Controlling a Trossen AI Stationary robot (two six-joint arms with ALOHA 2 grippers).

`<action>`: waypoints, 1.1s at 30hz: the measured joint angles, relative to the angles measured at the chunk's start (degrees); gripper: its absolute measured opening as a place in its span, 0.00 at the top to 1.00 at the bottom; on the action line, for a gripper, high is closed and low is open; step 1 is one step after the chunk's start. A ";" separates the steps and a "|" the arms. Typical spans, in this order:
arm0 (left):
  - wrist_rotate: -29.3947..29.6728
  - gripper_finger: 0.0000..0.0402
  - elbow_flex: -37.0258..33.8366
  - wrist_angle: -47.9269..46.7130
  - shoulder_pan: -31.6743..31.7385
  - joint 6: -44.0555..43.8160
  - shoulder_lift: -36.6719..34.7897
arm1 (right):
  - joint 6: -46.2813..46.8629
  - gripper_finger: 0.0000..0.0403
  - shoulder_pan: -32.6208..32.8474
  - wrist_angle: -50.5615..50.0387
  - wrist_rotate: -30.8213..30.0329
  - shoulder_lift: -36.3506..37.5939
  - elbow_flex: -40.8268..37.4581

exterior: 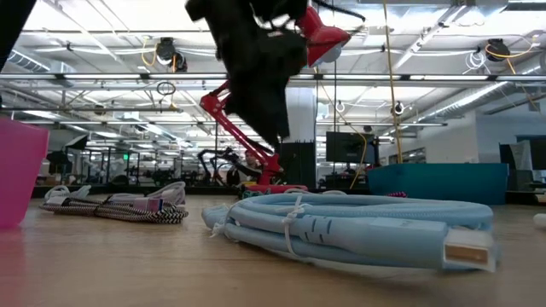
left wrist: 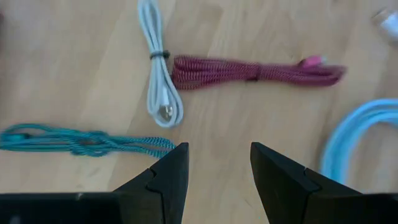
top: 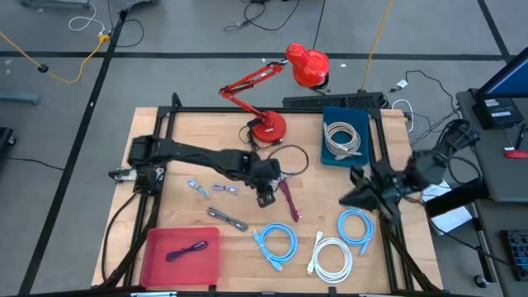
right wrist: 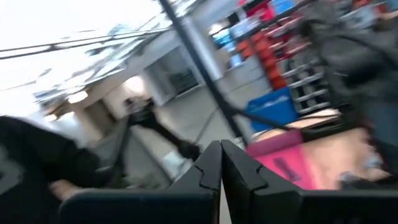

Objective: Sort cables
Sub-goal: Put the white charger cable into the pink bin

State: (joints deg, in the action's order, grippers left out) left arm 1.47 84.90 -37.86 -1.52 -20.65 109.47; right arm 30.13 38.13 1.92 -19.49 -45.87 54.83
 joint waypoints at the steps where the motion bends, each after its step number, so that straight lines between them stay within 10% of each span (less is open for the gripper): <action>1: 0.04 0.57 -0.02 1.09 -0.06 0.24 0.86 | -0.31 1.00 1.77 0.04 -0.08 -0.08 0.02; 16: 8.97 0.56 19.99 -6.09 3.84 0.23 13.57 | -22.29 1.00 17.81 -0.88 -23.85 -8.34 8.99; 33: 4.08 0.56 22.68 -6.07 6.75 -0.88 20.35 | -29.01 0.80 20.68 0.02 -23.93 -11.86 13.18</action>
State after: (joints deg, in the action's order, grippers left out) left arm 5.55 107.58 -43.93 5.23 -21.53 129.82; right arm 1.12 58.81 1.93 -43.41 -57.73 68.01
